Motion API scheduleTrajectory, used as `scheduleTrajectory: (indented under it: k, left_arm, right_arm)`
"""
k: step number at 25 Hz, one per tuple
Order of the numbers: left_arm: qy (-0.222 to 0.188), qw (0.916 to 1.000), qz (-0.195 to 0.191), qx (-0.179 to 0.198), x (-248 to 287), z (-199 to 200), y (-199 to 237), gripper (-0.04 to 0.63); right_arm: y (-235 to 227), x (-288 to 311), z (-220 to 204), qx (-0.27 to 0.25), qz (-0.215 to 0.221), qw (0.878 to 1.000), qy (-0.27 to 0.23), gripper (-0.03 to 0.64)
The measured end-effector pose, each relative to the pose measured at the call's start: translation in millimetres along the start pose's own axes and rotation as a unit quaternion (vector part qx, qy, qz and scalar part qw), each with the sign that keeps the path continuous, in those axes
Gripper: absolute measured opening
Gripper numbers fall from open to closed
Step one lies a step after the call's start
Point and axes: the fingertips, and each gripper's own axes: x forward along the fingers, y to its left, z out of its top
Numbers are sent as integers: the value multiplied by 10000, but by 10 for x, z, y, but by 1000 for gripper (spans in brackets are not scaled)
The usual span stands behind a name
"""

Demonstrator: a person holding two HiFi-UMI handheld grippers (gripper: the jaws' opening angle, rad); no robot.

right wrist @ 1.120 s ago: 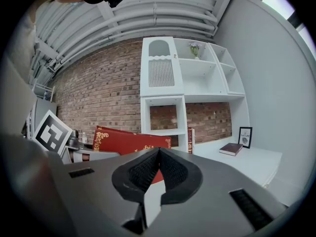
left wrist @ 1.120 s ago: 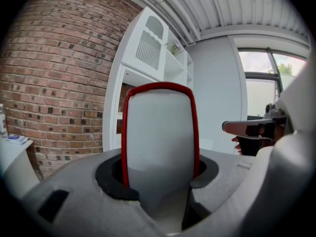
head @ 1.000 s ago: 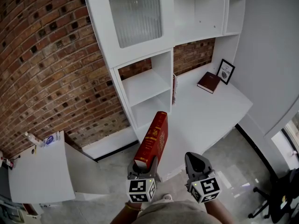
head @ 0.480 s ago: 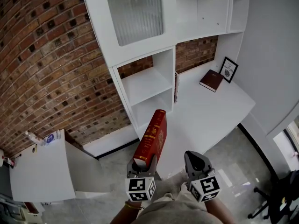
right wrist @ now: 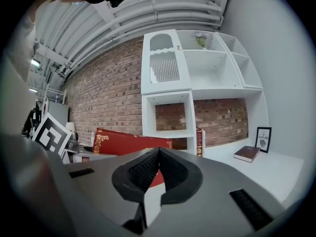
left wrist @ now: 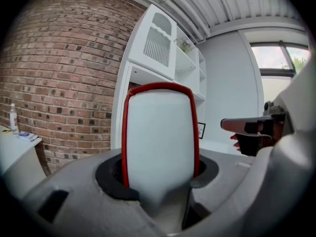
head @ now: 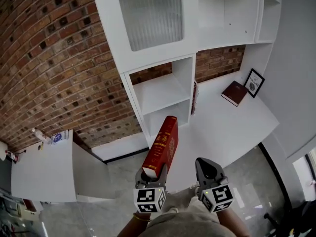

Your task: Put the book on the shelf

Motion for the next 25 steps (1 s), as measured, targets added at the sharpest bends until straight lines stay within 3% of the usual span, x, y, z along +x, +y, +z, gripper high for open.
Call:
scheduleTrajectory:
  k: [10,25]
  left_arm:
    - [-9,9985,536,-126,232,-10,0,235]
    - [-3,9928,1174,-247,586,15,-40,235]
  right_arm:
    - [-182,318,58,19,710,9974,128,6]
    - [-602,748,117,-186,1292,9914,-40,6]
